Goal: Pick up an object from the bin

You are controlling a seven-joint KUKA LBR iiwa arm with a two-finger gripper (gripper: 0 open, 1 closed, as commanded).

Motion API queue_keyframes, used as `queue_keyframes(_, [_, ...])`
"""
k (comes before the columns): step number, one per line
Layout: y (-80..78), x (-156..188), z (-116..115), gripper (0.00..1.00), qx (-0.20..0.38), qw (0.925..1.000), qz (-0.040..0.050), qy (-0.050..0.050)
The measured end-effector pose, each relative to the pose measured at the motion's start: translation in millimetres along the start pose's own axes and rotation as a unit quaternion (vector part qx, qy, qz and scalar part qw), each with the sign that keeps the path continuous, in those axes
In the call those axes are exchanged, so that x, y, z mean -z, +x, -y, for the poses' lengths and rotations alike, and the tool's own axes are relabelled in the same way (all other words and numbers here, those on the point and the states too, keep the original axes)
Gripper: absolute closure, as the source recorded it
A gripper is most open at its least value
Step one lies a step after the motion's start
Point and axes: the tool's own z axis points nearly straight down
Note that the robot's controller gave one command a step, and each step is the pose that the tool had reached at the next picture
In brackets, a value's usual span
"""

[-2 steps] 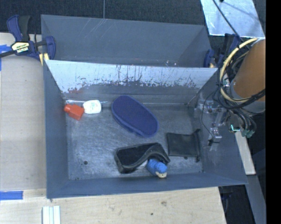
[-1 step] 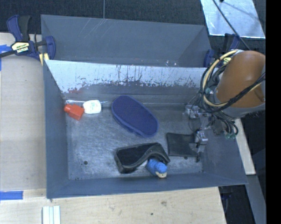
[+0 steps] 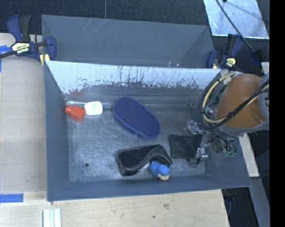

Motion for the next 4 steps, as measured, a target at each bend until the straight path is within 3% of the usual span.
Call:
queue_keyframes(1, [-3.1,4.4,-0.6,1.00,0.003,1.0000,0.0045,0.001])
queue_keyframes(2, [-2.9,4.1,-0.9,0.00,0.004,1.0000,0.0041,0.001])
queue_keyframes(3, [-3.1,4.2,-1.0,1.00,0.004,1.0000,0.0043,0.001])
queue_keyframes(4, [-2.9,4.2,-1.0,0.00,0.004,1.0000,0.0041,0.001])
